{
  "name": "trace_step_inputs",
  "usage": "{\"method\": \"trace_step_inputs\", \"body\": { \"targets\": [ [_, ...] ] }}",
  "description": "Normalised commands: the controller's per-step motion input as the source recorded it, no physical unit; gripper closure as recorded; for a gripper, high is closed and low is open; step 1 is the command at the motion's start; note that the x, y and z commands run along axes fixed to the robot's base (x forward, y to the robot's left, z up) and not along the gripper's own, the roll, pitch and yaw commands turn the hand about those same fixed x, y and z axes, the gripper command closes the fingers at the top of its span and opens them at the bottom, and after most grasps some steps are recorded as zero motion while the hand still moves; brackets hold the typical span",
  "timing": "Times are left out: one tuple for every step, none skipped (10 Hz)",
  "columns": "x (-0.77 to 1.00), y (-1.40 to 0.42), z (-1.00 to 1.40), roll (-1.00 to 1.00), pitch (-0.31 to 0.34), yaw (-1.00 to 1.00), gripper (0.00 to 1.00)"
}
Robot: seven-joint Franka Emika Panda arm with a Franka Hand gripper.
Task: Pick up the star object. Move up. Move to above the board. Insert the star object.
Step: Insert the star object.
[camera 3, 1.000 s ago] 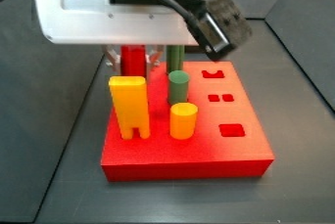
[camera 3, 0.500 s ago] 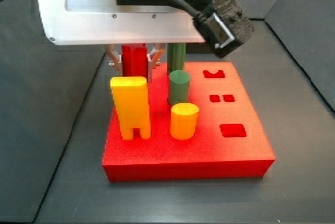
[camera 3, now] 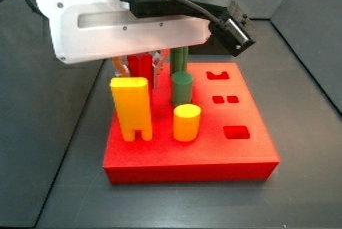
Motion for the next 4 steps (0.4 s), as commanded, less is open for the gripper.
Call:
{"method": "trace_step_inputs", "body": {
  "targets": [
    [-0.06, -0.18, -0.71, 0.14, -0.227, 0.29, 1.0],
    [0.05, 0.0, 0.0, 0.0, 0.067, 0.0, 1.0],
    [0.0, 0.0, 0.0, 0.0, 0.026, 0.0, 1.0],
    [0.0, 0.0, 0.0, 0.03, 0.0, 0.0, 1.0]
  ]
}}
